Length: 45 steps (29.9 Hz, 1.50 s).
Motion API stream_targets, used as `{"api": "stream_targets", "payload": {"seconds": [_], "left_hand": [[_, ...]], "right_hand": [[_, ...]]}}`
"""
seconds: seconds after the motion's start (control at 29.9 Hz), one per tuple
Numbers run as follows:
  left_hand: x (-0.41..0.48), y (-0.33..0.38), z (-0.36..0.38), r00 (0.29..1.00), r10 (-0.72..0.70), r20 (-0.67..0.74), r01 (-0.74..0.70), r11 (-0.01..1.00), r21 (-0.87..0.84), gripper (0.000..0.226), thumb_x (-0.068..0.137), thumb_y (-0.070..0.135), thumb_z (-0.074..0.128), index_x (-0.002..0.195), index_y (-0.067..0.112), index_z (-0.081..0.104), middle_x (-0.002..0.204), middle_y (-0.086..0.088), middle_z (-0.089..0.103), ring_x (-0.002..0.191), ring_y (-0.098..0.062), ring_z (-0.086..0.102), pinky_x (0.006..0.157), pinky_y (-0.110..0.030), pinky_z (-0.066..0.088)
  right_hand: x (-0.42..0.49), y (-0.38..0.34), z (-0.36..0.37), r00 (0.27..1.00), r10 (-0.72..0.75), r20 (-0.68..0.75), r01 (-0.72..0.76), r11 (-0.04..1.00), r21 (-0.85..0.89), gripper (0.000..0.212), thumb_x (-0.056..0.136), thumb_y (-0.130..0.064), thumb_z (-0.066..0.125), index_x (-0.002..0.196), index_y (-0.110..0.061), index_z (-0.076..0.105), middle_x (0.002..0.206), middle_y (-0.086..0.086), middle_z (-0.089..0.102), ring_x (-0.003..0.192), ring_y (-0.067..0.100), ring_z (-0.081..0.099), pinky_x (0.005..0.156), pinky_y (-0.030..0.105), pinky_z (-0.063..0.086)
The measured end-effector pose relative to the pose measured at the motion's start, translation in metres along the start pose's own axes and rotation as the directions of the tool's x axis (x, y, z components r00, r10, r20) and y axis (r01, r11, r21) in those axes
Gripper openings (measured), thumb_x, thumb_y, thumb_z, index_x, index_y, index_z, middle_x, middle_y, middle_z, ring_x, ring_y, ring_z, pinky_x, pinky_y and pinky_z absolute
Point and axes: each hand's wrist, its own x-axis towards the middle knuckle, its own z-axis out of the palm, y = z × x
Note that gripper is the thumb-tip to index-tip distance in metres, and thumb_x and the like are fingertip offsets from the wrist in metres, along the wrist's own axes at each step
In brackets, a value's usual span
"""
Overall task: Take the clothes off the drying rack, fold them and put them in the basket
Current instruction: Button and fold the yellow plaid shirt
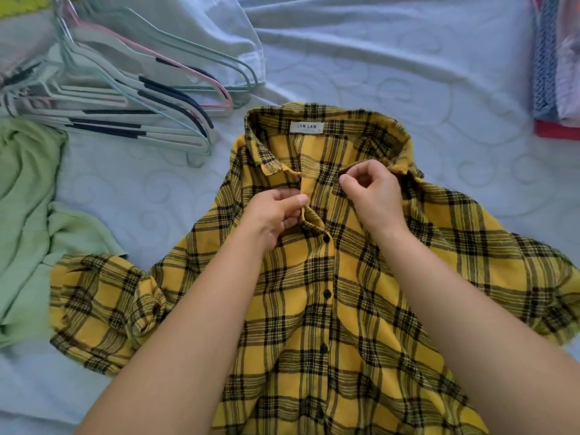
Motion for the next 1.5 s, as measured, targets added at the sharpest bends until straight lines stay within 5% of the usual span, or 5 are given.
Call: {"api": "stream_targets", "payload": {"seconds": [0.23, 0.37, 0.5, 1.17, 1.5], "left_hand": [[-0.018, 0.009, -0.015, 0.999, -0.051, 0.004, 0.05, 0.968, -0.247, 0.009, 0.084, 0.005, 0.062, 0.08, 0.012, 0.059, 0.054, 0.006, 0.059, 0.051, -0.004, 0.049, 0.047, -0.013, 0.045], [-0.025, 0.006, 0.005, 0.986, 0.163, -0.046, -0.165, 0.985, -0.046, 0.007, 0.084, 0.007, 0.062, 0.081, 0.013, 0.061, 0.069, 0.001, 0.06, 0.061, -0.01, 0.054, 0.057, -0.019, 0.048], [-0.026, 0.005, 0.014, 0.956, 0.282, -0.08, -0.273, 0.956, 0.109, 0.014, 0.087, 0.007, 0.06, 0.075, 0.015, 0.062, 0.072, 0.0, 0.06, 0.067, -0.012, 0.056, 0.068, -0.027, 0.05], [-0.032, -0.004, 0.016, 0.998, 0.051, -0.034, -0.06, 0.922, -0.382, 0.015, 0.085, -0.002, 0.059, 0.087, 0.013, 0.057, 0.073, -0.001, 0.06, 0.066, -0.011, 0.056, 0.065, -0.021, 0.049], [-0.025, -0.008, 0.002, 0.991, 0.102, 0.081, -0.081, 0.97, -0.23, 0.011, 0.09, 0.002, 0.053, 0.086, 0.011, 0.057, 0.063, 0.002, 0.064, 0.057, -0.008, 0.06, 0.065, -0.022, 0.053]], "right_hand": [[-0.006, -0.007, 0.004, 0.988, -0.035, 0.149, 0.068, 0.973, -0.219, 0.005, 0.087, -0.019, 0.06, 0.084, -0.015, 0.06, 0.072, -0.014, 0.051, 0.065, 0.0, 0.047, 0.061, 0.015, 0.039], [-0.011, -0.024, 0.002, 0.975, -0.102, 0.199, 0.129, 0.983, -0.132, 0.005, 0.086, -0.02, 0.061, 0.082, -0.019, 0.06, 0.072, -0.014, 0.054, 0.066, -0.001, 0.049, 0.057, 0.005, 0.038], [-0.013, -0.031, 0.002, 0.969, -0.085, 0.23, 0.104, 0.992, -0.068, 0.005, 0.086, -0.018, 0.062, 0.081, -0.019, 0.06, 0.071, -0.01, 0.057, 0.066, 0.005, 0.053, 0.063, 0.018, 0.047], [-0.015, -0.023, 0.006, 0.973, -0.013, 0.232, 0.036, 0.995, -0.094, 0.004, 0.087, -0.02, 0.059, 0.083, -0.018, 0.06, 0.075, -0.007, 0.058, 0.078, 0.016, 0.06, 0.075, 0.034, 0.053], [-0.015, -0.024, 0.008, 0.95, 0.034, 0.31, 0.021, 0.984, -0.175, 0.006, 0.09, -0.018, 0.057, 0.086, -0.015, 0.062, 0.072, -0.005, 0.058, 0.071, 0.013, 0.058, 0.073, 0.032, 0.052]]}}
